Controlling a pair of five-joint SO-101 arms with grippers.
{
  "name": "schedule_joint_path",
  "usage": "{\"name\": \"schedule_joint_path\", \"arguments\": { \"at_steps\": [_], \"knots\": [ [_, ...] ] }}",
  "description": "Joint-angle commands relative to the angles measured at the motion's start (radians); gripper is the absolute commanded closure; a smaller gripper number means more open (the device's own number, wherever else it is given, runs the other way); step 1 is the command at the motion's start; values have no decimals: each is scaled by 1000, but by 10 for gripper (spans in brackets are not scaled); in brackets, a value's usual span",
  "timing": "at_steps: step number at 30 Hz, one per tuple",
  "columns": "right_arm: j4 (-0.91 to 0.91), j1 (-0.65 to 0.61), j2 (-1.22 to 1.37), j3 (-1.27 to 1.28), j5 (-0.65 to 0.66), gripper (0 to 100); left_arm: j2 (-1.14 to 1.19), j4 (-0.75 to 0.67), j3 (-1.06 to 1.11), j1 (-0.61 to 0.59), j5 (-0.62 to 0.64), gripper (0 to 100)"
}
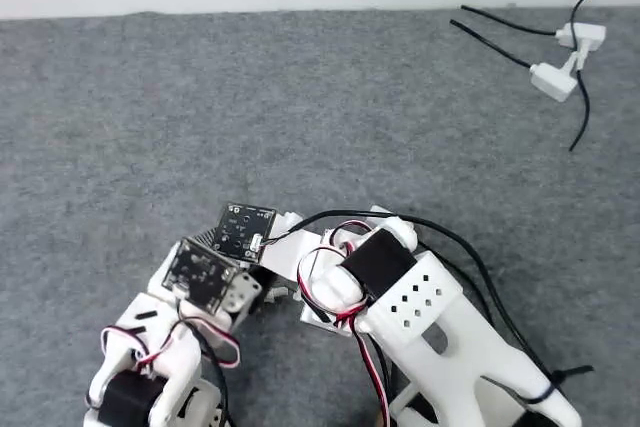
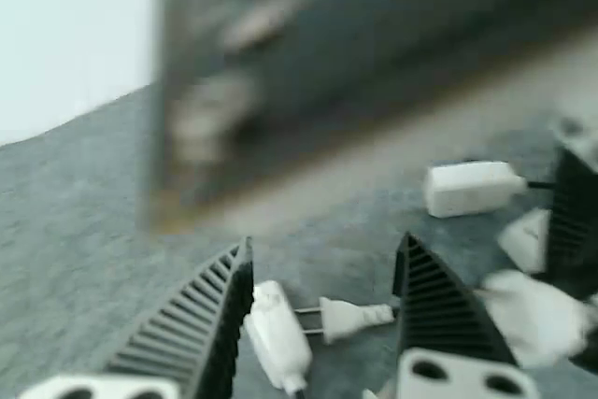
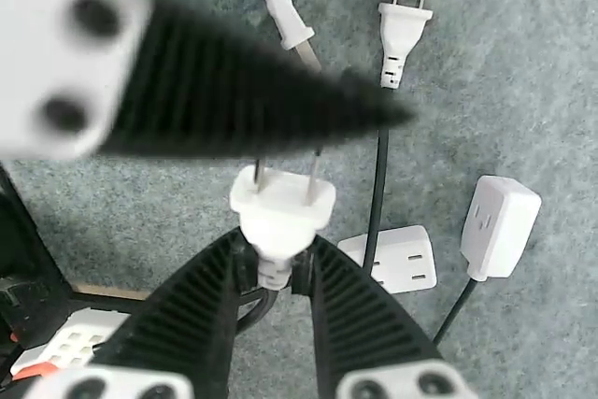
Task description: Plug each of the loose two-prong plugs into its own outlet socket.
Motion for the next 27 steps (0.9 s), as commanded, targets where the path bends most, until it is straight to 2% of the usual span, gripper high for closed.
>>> {"name": "schedule_joint_path", "arguments": {
  "at_steps": [1,12,18,24,27],
  "knots": [
    [-13,12,-33,-60,-12,990,-6,49,-79,78,-14,761],
    [-15,13,-42,-61,-12,990,-6,52,-85,97,-49,761],
    [-35,88,-42,-61,-6,990,-6,91,-171,100,-52,761],
    [-25,94,-44,-68,-6,990,-6,57,-68,181,-55,761],
    [15,94,-44,-100,-6,990,-6,8,-2,172,-57,762]
  ]
}}
